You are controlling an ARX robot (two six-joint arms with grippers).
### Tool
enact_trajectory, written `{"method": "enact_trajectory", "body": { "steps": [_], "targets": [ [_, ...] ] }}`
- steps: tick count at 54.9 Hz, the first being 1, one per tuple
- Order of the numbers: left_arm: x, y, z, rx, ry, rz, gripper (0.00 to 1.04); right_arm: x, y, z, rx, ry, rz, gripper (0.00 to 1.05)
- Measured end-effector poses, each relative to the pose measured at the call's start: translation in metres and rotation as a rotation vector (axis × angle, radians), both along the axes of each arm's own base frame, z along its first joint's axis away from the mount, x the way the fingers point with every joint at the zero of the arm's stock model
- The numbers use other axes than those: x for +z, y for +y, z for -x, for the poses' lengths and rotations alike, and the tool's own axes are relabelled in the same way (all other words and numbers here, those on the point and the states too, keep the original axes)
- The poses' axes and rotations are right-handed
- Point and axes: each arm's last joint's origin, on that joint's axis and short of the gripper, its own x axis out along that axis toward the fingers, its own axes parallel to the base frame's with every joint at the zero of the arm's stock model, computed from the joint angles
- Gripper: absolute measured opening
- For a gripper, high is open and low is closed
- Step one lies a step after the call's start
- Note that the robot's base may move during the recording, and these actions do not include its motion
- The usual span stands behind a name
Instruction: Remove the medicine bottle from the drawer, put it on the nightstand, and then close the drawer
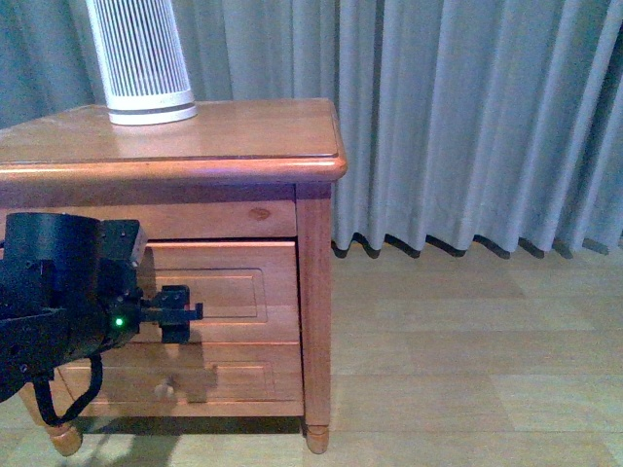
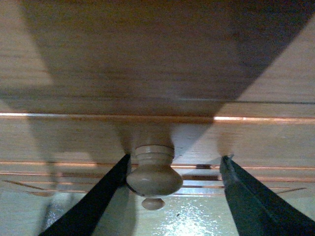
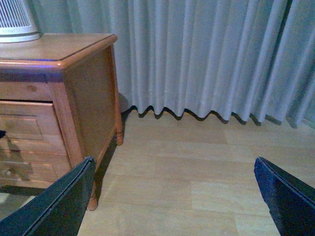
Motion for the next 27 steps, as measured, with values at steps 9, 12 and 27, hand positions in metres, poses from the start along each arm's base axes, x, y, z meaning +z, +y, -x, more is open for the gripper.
{"method": "enact_trajectory", "body": {
  "steps": [9, 12, 27],
  "targets": [
    [0.001, 0.003, 0.001, 0.005, -0.007, -0.018, 0.31, 0.000, 0.000, 0.000, 0.000, 0.000, 0.000, 0.98],
    [0.002, 0.003, 0.002, 0.001, -0.008, -0.018, 0.26, 0.000, 0.000, 0.000, 0.000, 0.000, 0.000, 0.98],
    [0.001, 0.006, 0.026, -0.016, -0.005, -0.032, 0.25, 0.000, 0.000, 0.000, 0.000, 0.000, 0.000, 0.98]
  ]
}}
